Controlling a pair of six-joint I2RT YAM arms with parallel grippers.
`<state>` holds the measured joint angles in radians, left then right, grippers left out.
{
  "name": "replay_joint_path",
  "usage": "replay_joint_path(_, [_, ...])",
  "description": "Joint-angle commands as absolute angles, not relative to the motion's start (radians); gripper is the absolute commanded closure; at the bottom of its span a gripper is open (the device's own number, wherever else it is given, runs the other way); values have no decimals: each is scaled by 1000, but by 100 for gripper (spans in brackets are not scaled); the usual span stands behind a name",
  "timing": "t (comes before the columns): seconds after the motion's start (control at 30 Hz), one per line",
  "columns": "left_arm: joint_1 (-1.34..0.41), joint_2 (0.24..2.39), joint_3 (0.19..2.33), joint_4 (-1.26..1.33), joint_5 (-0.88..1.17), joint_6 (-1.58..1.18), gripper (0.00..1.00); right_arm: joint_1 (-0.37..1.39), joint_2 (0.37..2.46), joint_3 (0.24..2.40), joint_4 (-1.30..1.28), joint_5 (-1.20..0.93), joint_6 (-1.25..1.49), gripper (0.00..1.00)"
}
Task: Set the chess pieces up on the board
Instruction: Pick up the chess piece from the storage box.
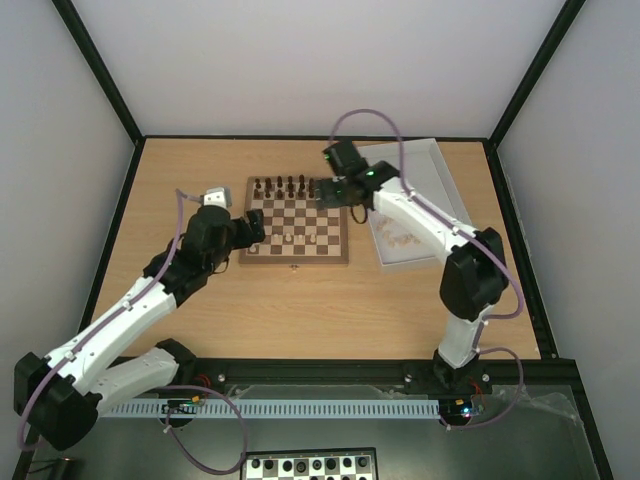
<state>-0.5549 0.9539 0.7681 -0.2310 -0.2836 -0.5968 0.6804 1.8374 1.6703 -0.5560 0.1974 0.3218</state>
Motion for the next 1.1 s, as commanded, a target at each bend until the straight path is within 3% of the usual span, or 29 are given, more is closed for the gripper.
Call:
replay_joint_path(0.0, [-550,1028,832,-216,-182,-581,1,548,1780,1564,-571,248,382,10])
replay_joint_path(0.17, [-552,1067,839,-186,-144,-569,1,426,1720,1443,-546,297,399,31])
replay_joint_path(0.27, [-553,1062,833,-165,-121,-566,1,347,1685,1359,-511,294,405,36])
replay_joint_path(0.43, [-554,1069,828,-147,-107,-563,0,269,1695,1314,-496,284,391,37])
replay_joint_path(1.07, [-565,1080,839,-162,-147,-536,0,224,1822,1327,-453,247,379,59])
